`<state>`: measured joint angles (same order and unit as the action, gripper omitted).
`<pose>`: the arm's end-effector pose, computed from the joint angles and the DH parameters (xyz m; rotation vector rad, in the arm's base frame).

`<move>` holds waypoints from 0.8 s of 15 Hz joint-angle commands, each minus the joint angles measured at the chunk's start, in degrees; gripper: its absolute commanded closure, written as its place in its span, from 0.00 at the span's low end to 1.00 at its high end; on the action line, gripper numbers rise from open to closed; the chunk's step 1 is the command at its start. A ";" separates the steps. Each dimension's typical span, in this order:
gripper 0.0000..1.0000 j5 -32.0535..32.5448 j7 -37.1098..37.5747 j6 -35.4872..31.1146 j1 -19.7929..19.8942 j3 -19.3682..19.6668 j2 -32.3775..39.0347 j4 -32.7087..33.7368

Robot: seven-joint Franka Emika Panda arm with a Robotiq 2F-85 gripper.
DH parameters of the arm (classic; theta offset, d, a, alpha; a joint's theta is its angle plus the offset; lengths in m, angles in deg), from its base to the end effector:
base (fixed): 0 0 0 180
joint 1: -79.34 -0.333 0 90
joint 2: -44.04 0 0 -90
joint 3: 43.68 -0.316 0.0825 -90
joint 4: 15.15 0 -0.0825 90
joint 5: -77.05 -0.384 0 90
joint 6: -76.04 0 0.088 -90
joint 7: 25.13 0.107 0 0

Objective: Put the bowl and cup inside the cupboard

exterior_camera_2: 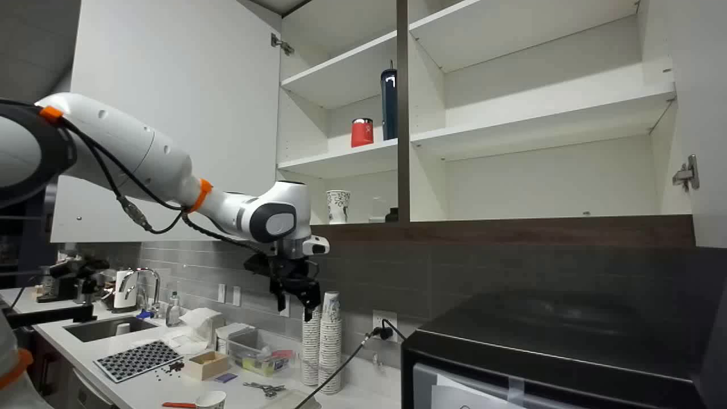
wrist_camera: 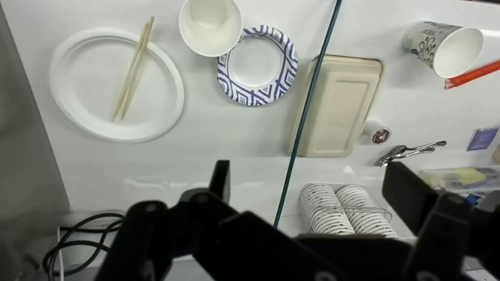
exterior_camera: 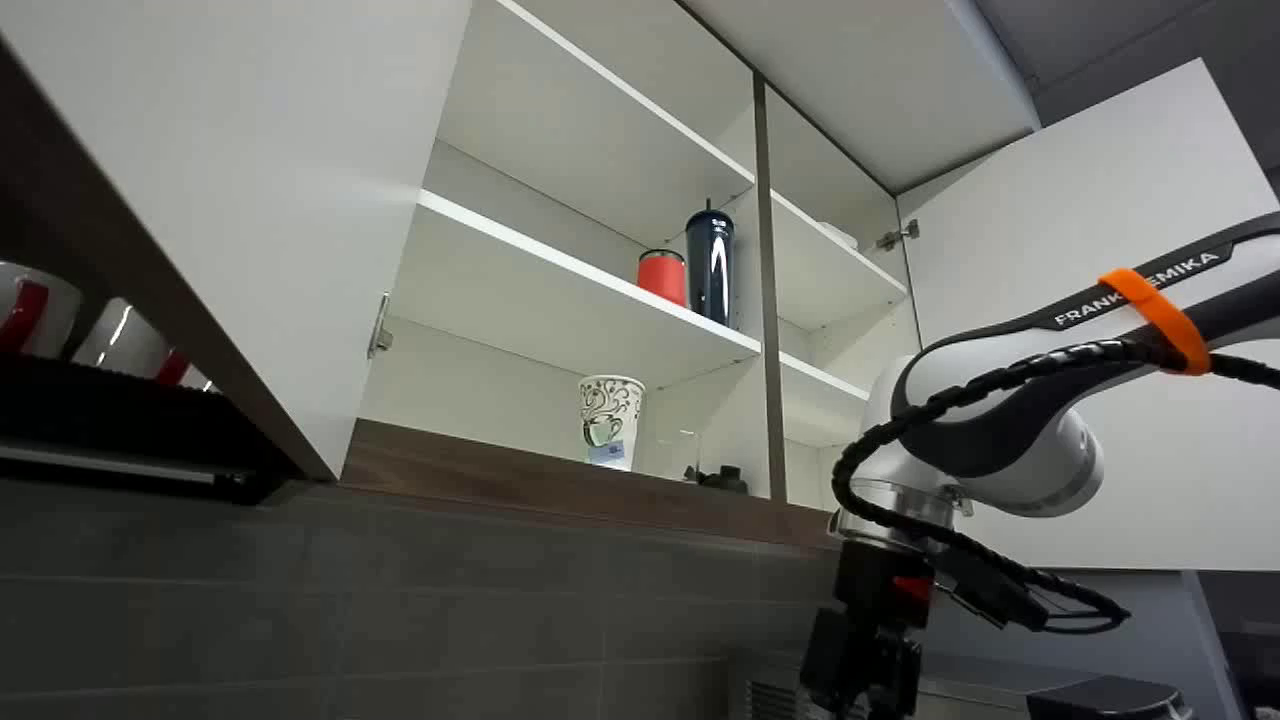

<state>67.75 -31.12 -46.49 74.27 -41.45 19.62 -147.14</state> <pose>0.4475 0.0274 0.5374 -2.9566 -0.1272 -0.3934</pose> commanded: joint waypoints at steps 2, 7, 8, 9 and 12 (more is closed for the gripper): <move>0.00 -0.26 -0.18 0.14 0.59 -0.52 0.04 0.10; 0.00 -0.26 -0.18 0.14 0.59 -0.52 0.03 0.10; 0.00 1.13 3.06 -0.63 1.77 -1.33 1.59 0.00; 0.00 3.99 7.78 -3.44 3.88 -2.58 3.55 -1.23; 0.00 7.46 14.26 -9.78 6.64 -3.21 7.97 -5.30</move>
<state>71.95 -23.06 -50.51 77.86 -43.27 22.51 -149.11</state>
